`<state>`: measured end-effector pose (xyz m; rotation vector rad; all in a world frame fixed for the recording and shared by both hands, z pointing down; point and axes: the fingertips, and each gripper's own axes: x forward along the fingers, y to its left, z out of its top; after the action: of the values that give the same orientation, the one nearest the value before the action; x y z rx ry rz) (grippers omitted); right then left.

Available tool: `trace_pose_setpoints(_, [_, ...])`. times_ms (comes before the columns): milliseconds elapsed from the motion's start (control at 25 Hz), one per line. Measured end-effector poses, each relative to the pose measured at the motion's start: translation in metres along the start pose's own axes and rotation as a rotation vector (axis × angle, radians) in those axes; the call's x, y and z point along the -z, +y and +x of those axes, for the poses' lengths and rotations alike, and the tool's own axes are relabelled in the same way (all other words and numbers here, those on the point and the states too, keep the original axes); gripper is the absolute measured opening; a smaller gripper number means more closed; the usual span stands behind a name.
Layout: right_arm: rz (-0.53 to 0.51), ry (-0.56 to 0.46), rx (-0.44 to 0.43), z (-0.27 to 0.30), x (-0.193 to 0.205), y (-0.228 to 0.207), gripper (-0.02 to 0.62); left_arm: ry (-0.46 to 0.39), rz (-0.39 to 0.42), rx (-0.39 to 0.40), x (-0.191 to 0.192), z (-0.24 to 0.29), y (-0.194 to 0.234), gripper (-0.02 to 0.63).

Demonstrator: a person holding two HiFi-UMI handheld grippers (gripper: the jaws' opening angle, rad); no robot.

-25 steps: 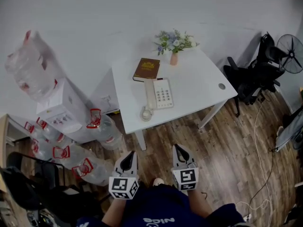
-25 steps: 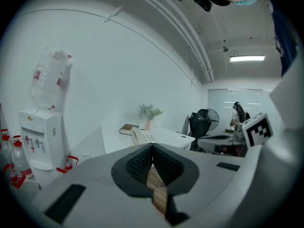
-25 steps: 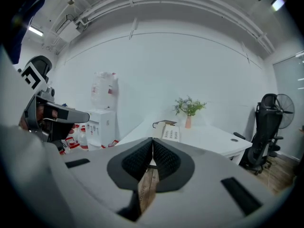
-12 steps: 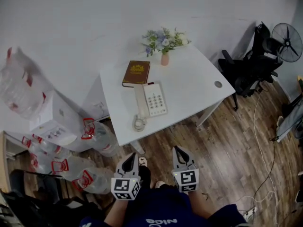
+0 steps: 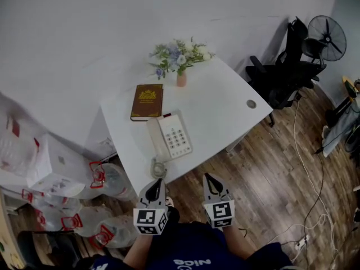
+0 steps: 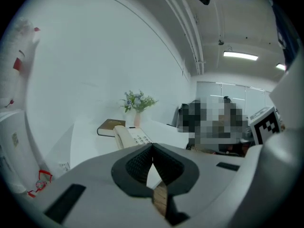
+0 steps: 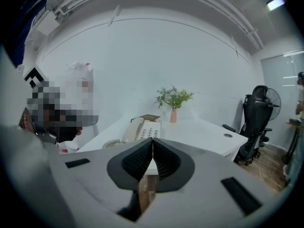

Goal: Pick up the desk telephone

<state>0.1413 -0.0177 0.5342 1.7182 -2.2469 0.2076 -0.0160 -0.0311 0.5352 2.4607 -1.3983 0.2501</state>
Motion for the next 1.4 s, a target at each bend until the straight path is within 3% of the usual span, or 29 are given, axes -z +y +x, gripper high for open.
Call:
trace_pose_setpoints(400, [0.021,0.043,0.035,0.057,-0.008,0.008,0.021,0.033,-0.022,0.04,-0.014,0.039,0.052,0.017])
trace_pose_setpoints(880, [0.027,0.086,0.079,0.089,-0.013,0.03,0.021,0.047,-0.143,0.058,-0.019,0.072,0.107,0.017])
trace_pose_setpoints(1400, [0.004,0.082,-0.055,0.144,-0.036,0.002,0.023,0.137,-0.298,-0.011,-0.008,0.099,0.111,0.018])
